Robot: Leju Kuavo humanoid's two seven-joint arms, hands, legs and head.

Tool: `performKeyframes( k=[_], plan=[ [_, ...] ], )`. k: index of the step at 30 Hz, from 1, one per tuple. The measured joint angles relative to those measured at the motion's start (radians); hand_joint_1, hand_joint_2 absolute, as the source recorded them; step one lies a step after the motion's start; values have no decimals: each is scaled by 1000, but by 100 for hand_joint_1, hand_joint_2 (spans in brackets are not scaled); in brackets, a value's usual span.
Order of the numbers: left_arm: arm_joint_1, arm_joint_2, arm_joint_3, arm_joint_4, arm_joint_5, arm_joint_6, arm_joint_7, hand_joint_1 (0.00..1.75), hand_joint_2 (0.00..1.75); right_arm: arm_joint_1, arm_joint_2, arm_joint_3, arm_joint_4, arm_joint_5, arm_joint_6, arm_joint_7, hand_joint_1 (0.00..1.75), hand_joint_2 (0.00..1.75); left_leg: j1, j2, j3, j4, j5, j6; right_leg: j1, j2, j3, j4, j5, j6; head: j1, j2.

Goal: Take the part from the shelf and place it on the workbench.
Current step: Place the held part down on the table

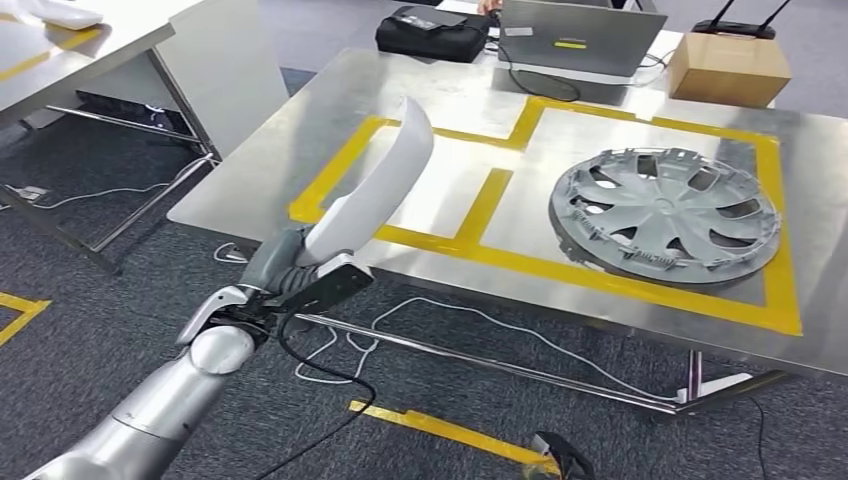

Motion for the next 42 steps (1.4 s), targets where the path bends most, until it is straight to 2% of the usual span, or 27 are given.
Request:
performKeyframes(
  k=[2,3,4,6,7,8,10,12,14,16,17,18,19,20,21,22,23,24,26,27,30,37,42],
  plan=[
    [-4,0,-9,3,-12,-9,0,175,175,1,0,0,0,2,3,0,0,0,-2,-4,9,0,-13,4,-2,0,-81,94,-42,6,0,0],
    [-4,-1,-12,5,-17,-13,0,175,175,2,0,0,0,3,4,0,0,0,-3,-6,17,0,-20,4,-3,0,-102,99,-45,7,0,0],
    [-4,-1,-16,7,-21,-16,1,175,175,2,0,0,0,5,5,0,0,0,-3,-8,27,1,-28,3,-3,0,-105,72,-24,7,1,0],
    [-7,-2,-23,11,-25,-18,1,175,175,2,0,0,1,8,6,0,0,0,-4,-10,51,1,-46,-2,-3,0,-74,-52,72,3,1,0],
    [-10,-2,-26,12,-29,-20,1,175,175,2,0,0,1,9,7,0,0,0,-5,-11,59,1,-54,-5,-2,0,-56,-110,104,-1,2,0],
    [-13,-2,-29,14,-35,-25,2,175,175,1,0,0,1,10,7,0,0,0,-6,-12,63,1,-61,-10,0,1,-40,-149,124,-7,2,0],
    [-20,-3,-35,17,-53,-36,2,175,175,-1,0,0,2,12,10,2,0,0,-7,-14,67,3,-68,-19,4,1,-26,-172,123,-22,3,0],
    [-24,-4,-40,20,-68,-46,2,175,175,-3,1,0,2,14,13,9,0,0,-7,-11,68,16,-73,-29,1,2,-8,-177,127,-33,3,0],
    [-30,-5,-48,23,-75,-52,1,175,175,-5,2,0,3,15,16,13,0,0,-4,-5,34,88,-88,-40,-3,2,13,-181,119,-41,-1,0],
    [-34,-5,-55,28,-81,-59,0,175,175,-8,4,0,4,17,19,13,0,0,0,-1,-40,211,-129,-49,-3,1,29,-181,105,-46,-3,0],
    [-34,-5,-58,31,-84,-63,0,175,175,-8,5,0,4,18,20,13,0,0,2,-1,-75,258,-151,-52,-3,1,37,-181,97,-46,-3,0],
    [-33,-5,-61,34,-87,-66,-1,175,175,-8,5,0,5,19,21,13,0,0,4,-1,-98,278,-160,-53,-3,1,47,-181,89,-46,-3,0],
    [-32,-5,-63,37,-90,-68,-1,175,175,-8,5,0,6,20,22,13,0,0,5,0,-105,264,-148,-53,-3,2,59,-181,80,-45,-3,0],
    [-33,-6,-65,39,-93,-70,-1,175,175,-8,6,0,6,22,22,13,0,0,6,0,-96,221,-114,-52,-3,2,72,-181,71,-44,-3,0],
    [-34,-6,-67,41,-95,-72,-1,175,175,-8,7,0,7,24,23,13,0,0,6,2,-79,157,-61,-49,-4,2,80,-182,61,-41,-3,0],
    [-36,-6,-70,43,-98,-77,-1,175,175,-9,7,0,7,25,24,13,0,0,4,4,-62,99,-24,-47,-3,3,91,-182,52,-37,-3,0],
    [-39,-7,-73,46,-102,-83,0,175,175,-11,8,-1,8,27,25,12,0,0,2,6,-49,54,2,-42,-2,2,95,-181,44,-32,-3,0],
    [-41,-8,-77,48,-107,-89,2,175,175,-13,9,-1,9,27,25,11,0,0,0,8,-42,29,15,-38,0,2,97,-181,38,-27,-3,0],
    [-45,-10,-84,54,-120,-102,12,175,175,-15,10,-1,10,29,26,11,0,0,-3,6,-38,20,13,-30,0,-1,101,-185,30,-15,-4,0],
    [-47,-11,-86,57,-126,-107,19,175,175,-15,10,-1,10,29,26,13,0,0,-3,5,-35,17,17,-31,0,-1,105,-191,29,-15,-4,0],
    [-56,-15,-95,68,-136,-116,35,175,175,-18,11,-1,12,30,26,16,0,0,-1,2,-28,10,16,-35,1,-2,116,-201,30,-23,-3,0],
    [-78,-19,-120,118,-206,-124,81,175,175,-22,11,-1,17,35,26,16,0,0,-8,0,-28,10,4,-19,-3,-3,122,-209,29,-23,-4,0],
    [-117,-24,-152,177,-313,-114,116,175,175,-25,13,-1,21,46,27,16,0,0,-11,1,-26,10,5,-15,-6,-4,126,-217,26,-7,-4,0]
  ],
)
